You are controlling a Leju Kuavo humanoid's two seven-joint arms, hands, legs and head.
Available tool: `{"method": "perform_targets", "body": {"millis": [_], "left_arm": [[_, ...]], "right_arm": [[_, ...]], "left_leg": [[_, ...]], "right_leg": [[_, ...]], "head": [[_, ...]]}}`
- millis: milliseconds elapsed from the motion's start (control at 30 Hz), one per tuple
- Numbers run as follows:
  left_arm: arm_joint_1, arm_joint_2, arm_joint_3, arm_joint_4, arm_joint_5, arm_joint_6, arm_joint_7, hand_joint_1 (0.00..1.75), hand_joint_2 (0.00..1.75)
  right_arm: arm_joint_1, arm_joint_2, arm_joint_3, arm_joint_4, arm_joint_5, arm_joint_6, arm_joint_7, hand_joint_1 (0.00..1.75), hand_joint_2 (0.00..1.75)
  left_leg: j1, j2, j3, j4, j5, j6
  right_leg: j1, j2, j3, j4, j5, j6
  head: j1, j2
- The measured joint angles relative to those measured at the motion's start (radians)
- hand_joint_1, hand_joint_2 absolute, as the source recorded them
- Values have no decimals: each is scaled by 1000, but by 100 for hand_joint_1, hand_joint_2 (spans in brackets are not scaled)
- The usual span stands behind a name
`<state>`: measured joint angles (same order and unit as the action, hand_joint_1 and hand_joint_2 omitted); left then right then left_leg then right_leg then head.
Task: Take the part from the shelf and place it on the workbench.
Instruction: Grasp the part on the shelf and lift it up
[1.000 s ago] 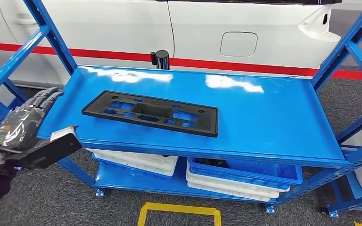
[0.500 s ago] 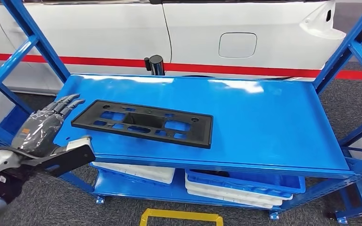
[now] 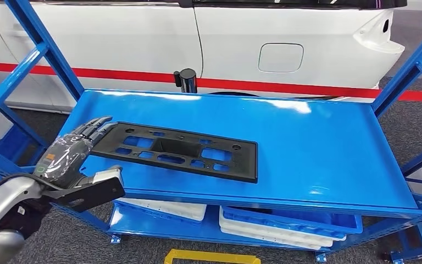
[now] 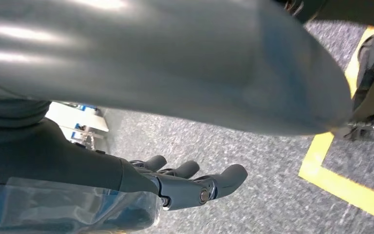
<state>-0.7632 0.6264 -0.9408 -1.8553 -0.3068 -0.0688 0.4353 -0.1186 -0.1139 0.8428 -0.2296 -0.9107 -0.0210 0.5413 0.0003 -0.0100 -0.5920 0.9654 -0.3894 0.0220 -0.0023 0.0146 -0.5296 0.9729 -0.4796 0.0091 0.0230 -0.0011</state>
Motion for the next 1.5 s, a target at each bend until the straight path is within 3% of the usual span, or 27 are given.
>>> {"method": "perform_targets", "body": {"millis": [100, 267, 767, 1500], "left_arm": [[2, -17, -7, 7, 15, 11, -31, 0, 175], [1, -49, -26, 26, 7, 9, -55, 0, 175], [0, -108, -61, 72, -13, 8, -80, 0, 175], [-10, -113, -111, 219, -163, -64, -57, 0, 175]], "right_arm": [[0, 1, 2, 0, 0, 0, 0, 0, 0], [0, 1, 5, 0, 0, 0, 0, 0, 0], [0, 1, 6, 0, 1, 0, 0, 0, 0], [0, 1, 17, 0, 10, 0, 0, 0, 0]], "left_leg": [[0, 0, 0, 0, -2, 3], [0, 0, 1, 0, -2, 4], [4, 1, 5, -4, -1, 3], [4, 1, 5, -4, -1, 3]], "right_leg": [[-1, 0, 2, -5, 1, 7], [-2, 0, 2, -6, 2, 12], [2, 0, 3, -6, 2, 12], [3, 0, 4, -6, 1, 11]], "head": [[0, 0], [0, 0], [0, 0], [0, 0]]}}
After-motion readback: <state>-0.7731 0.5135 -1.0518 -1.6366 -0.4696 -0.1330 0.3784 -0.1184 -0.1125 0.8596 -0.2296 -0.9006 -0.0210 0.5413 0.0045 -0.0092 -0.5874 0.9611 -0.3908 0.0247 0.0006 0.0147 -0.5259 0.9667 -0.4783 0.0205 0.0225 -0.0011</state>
